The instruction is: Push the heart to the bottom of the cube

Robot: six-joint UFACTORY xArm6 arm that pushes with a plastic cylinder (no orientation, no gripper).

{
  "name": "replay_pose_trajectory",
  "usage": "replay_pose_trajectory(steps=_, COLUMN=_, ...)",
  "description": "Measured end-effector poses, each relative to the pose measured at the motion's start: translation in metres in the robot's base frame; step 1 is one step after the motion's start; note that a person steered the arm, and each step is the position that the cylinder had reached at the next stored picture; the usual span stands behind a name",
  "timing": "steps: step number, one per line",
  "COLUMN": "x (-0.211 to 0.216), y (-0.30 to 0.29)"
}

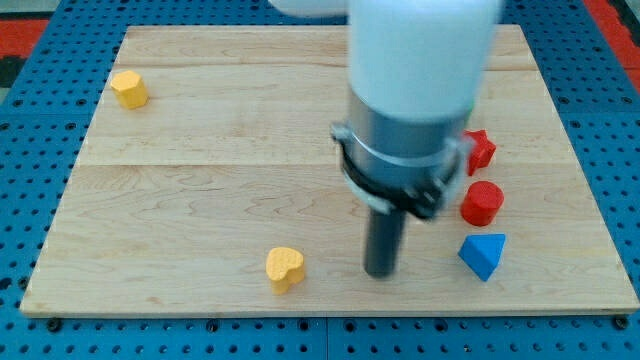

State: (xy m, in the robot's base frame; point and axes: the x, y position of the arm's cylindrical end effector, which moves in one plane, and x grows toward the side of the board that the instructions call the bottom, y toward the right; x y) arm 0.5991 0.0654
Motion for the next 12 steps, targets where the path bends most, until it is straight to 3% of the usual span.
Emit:
replay_pose_trajectory(steps=1, x=0.019, y=-0.006)
replay_pose_trajectory(steps=2, x=-0.004, y=-0.074)
replay_pose_trajectory(steps=4, x=0.018, y=-0.15)
replay_pose_trajectory(steps=6, x=-0.058, y=-0.084)
replay_pose_trajectory(steps=7, x=-0.158, y=-0.049)
replay_pose_trajectory(steps=8, x=-0.225, y=-0.044)
replay_pose_trajectory(steps=9, x=-0.234, y=-0.095)
replay_pose_trajectory(steps=10, x=-0.24, y=-0.088)
replay_pose_trajectory(steps=11, x=-0.242, y=-0.032)
replay_pose_trajectory(steps=12, x=-0.251, y=-0.048)
